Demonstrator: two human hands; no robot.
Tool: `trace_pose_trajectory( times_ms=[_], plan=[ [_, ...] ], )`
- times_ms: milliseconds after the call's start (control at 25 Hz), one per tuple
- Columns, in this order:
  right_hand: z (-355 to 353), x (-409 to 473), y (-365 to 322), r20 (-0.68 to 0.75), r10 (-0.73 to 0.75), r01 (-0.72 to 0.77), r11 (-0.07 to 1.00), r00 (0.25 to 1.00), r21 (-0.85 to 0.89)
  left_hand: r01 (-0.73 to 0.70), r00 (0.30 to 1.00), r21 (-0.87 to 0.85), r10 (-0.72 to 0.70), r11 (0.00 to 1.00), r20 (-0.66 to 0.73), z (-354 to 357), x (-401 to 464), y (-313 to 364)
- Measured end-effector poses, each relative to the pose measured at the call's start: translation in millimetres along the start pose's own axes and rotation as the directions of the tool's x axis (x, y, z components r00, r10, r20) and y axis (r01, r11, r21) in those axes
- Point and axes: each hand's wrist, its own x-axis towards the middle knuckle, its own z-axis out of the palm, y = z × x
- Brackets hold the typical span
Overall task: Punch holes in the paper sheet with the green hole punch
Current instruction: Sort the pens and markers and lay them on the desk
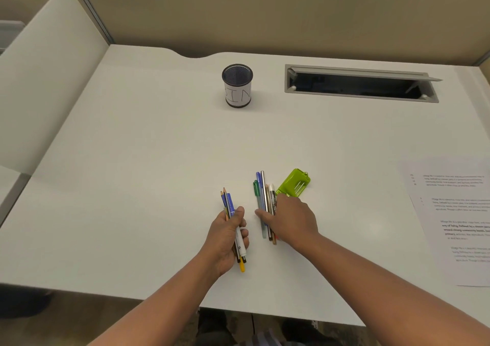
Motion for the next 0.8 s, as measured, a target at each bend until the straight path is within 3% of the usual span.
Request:
trace_pose_trajectory(
  times_ms=[200, 480, 800],
  plan=[
    [11, 11, -9, 0.128, 0.041, -0.044, 0.999, 0.991, 0.026, 0.005, 1.0, 0.013, -0.005, 1.0, -0.029, -9, 2, 4],
    [12, 15, -17, 0.222, -0.006, 0.014, 0.999, 0.975, -0.033, 0.004, 0.999, -0.003, -0.004, 1.0, -0.044, -17, 2, 9],
    [9, 11, -27, 0.215, -0.043, 0.072, 0.989, 0.976, -0.129, 0.009, 0.999, -0.068, -0.012, 0.998, -0.044, -21, 0, 11]
  ],
)
